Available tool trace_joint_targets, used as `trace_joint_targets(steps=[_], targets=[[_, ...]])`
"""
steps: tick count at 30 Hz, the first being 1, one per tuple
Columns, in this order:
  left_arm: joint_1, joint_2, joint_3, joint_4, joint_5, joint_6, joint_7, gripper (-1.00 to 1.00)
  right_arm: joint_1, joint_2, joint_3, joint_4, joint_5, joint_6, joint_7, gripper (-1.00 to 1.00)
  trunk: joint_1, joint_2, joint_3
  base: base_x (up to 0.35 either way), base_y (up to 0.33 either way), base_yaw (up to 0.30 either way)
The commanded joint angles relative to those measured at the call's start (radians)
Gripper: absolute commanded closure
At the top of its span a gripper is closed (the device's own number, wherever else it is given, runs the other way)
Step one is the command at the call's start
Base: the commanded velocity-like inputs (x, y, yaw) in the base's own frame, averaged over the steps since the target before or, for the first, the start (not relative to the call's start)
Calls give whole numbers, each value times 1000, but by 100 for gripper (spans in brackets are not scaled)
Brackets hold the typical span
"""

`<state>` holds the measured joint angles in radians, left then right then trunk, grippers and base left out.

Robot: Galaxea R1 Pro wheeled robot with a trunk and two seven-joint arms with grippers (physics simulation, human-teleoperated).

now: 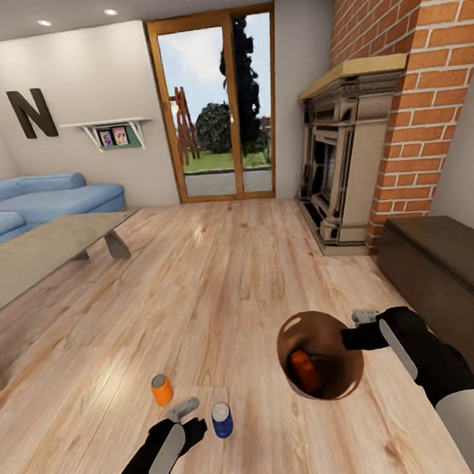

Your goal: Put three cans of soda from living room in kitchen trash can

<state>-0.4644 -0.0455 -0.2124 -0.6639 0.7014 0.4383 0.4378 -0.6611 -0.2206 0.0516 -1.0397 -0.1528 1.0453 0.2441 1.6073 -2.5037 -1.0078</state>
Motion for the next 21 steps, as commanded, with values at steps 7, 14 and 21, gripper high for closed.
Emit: trace_joint_targets(steps=[7, 14, 21], targets=[[0, 0, -2, 1, 1, 6, 1, -100, 1, 0, 0, -19, -26, 2, 4, 100, 0, 0, 0, 349, -95, -6], [-5, -32, -30, 3, -9, 17, 125, -100, 1, 0, -3, -40, -29, 2, 4, 100, 0, 0, 0, 345, -131, 0], [-26, -42, -41, 40, -14, 23, 179, -100, 4, 0, -3, -66, -30, 2, 4, 100, 0, 0, 0, 248, -99, 0]])
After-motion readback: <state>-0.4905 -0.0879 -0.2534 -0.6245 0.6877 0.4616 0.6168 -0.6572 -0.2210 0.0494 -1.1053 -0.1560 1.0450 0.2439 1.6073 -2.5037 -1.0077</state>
